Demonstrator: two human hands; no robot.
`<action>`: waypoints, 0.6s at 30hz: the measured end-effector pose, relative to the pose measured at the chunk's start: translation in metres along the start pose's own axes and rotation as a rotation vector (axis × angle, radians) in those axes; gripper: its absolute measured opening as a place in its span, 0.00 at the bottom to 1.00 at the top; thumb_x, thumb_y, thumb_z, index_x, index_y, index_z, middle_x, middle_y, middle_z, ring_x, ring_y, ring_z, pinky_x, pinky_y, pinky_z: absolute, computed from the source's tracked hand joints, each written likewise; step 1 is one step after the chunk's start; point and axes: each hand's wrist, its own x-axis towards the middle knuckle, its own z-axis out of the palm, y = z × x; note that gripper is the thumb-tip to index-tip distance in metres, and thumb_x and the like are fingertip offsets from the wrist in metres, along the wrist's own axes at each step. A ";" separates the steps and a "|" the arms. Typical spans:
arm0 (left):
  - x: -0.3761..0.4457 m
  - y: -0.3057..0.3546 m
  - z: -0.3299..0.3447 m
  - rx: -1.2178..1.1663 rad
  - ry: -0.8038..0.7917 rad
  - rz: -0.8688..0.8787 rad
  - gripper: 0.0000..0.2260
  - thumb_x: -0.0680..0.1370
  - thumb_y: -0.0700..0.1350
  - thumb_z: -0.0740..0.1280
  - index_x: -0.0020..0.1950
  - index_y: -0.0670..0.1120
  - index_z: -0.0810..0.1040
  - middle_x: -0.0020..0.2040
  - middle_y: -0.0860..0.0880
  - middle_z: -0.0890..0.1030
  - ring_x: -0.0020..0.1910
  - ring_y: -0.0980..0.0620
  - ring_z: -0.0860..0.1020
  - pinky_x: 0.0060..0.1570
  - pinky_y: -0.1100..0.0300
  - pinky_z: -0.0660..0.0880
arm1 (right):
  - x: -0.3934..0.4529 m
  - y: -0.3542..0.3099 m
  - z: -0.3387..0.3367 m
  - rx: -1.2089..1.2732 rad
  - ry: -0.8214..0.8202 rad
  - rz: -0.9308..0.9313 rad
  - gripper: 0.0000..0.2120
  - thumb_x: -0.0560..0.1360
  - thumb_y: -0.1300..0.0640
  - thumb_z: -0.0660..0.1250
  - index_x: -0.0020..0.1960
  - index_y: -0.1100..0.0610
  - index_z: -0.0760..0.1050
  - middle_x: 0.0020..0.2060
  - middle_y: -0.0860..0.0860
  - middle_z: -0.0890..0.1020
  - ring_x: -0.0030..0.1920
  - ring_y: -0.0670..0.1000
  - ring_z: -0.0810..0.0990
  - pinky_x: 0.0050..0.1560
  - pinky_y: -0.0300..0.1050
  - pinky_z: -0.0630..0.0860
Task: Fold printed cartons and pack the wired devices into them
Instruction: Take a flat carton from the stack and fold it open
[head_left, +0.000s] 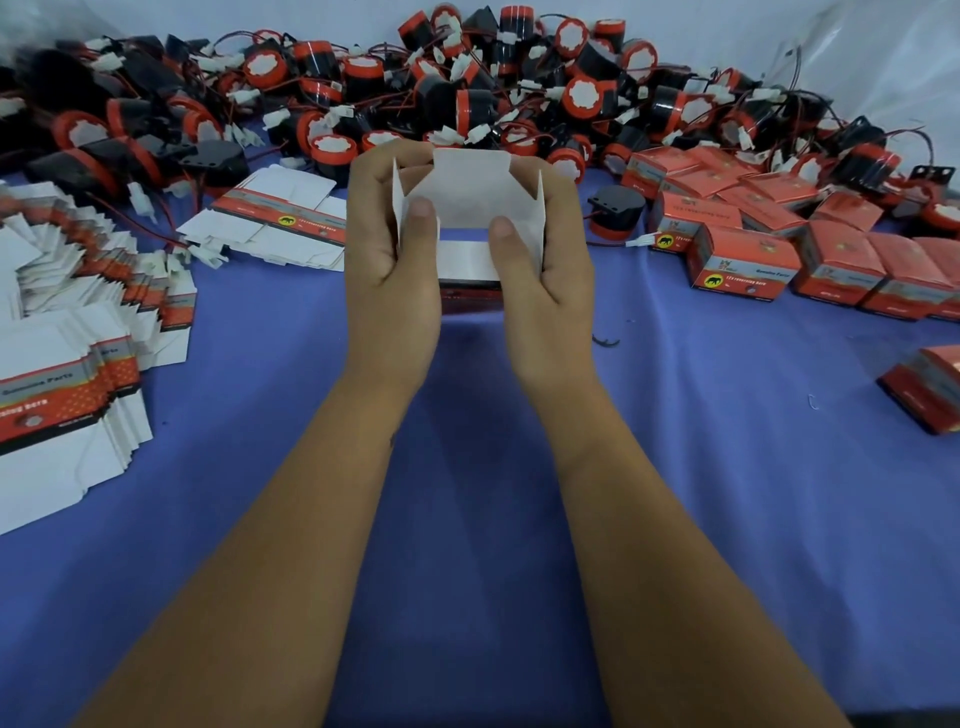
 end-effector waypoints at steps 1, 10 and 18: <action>-0.001 -0.001 0.000 0.020 0.012 -0.003 0.13 0.81 0.33 0.56 0.60 0.49 0.69 0.55 0.61 0.73 0.55 0.65 0.73 0.54 0.66 0.72 | -0.001 0.002 0.001 0.004 -0.008 0.028 0.15 0.81 0.63 0.59 0.66 0.57 0.69 0.61 0.48 0.77 0.61 0.48 0.76 0.60 0.47 0.75; -0.004 -0.011 -0.003 -0.009 0.052 -0.355 0.12 0.78 0.39 0.58 0.51 0.55 0.76 0.46 0.60 0.80 0.45 0.62 0.79 0.39 0.65 0.75 | -0.001 0.009 0.003 0.131 -0.041 0.339 0.11 0.78 0.63 0.61 0.51 0.46 0.73 0.42 0.41 0.81 0.44 0.41 0.79 0.45 0.40 0.79; -0.003 -0.008 0.000 -0.019 0.036 -0.471 0.16 0.75 0.43 0.59 0.43 0.64 0.78 0.43 0.61 0.83 0.42 0.60 0.82 0.38 0.60 0.80 | 0.000 0.009 0.002 0.161 -0.008 0.420 0.07 0.76 0.61 0.61 0.49 0.51 0.74 0.37 0.41 0.81 0.38 0.40 0.79 0.36 0.37 0.77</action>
